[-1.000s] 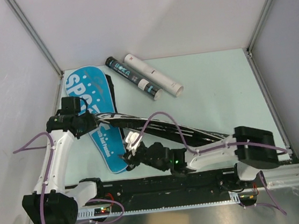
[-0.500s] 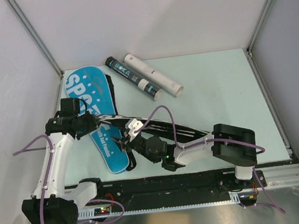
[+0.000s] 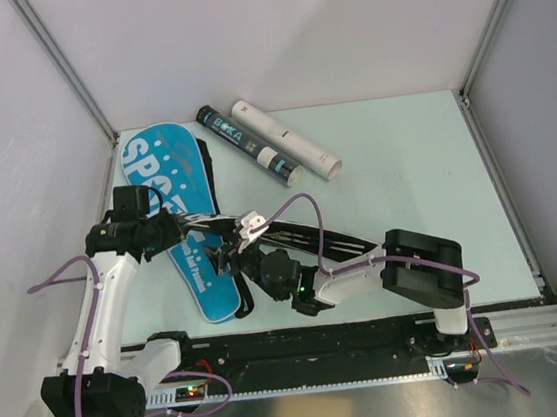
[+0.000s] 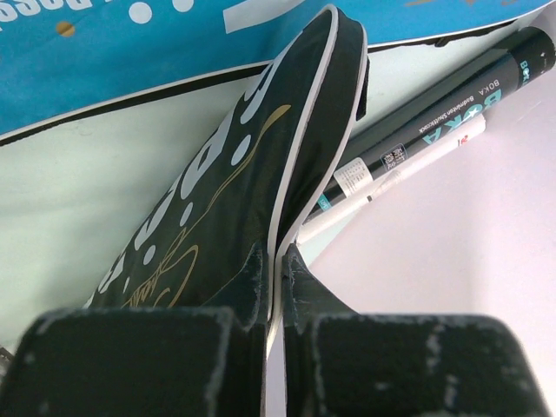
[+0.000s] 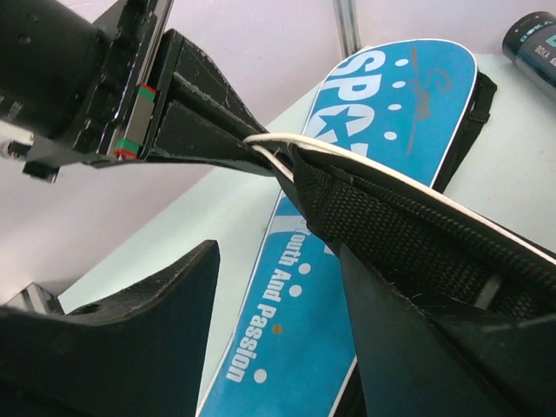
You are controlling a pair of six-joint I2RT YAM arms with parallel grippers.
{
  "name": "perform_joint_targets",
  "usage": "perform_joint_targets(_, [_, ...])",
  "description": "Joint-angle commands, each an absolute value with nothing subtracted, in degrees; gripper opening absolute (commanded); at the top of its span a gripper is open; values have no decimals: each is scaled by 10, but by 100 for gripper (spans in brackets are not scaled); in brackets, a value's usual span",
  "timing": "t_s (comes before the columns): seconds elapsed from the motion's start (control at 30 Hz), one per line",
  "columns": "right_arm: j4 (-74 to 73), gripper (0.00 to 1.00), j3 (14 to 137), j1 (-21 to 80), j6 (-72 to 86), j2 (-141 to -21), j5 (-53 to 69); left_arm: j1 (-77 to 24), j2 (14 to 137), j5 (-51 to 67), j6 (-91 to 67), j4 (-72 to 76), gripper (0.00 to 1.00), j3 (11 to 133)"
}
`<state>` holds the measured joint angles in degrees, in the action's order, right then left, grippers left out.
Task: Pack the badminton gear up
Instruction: Adjust the racket bag at the center of the board, then zip the racket bag at the center of the board.
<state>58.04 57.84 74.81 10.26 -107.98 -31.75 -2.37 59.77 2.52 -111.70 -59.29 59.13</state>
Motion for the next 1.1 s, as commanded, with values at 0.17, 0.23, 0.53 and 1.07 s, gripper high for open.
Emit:
perform_joint_targets(0.17, [597, 63, 653, 744, 94, -1119, -463, -30, 558, 60, -1143, -604, 0, 578])
perform_joint_targets(0.23, [612, 62, 659, 746, 79, -1125, -478, -31, 555, 59, -1145, -603, 0, 576])
perform_joint_targets(0.53, [662, 27, 668, 749, 25, -1135, -506, -33, 556, 58, -1148, -603, 0, 571])
perform_joint_targets(1.07, [645, 0, 595, 772, 38, -1103, -423, -36, 560, 30, -1166, -603, 0, 602])
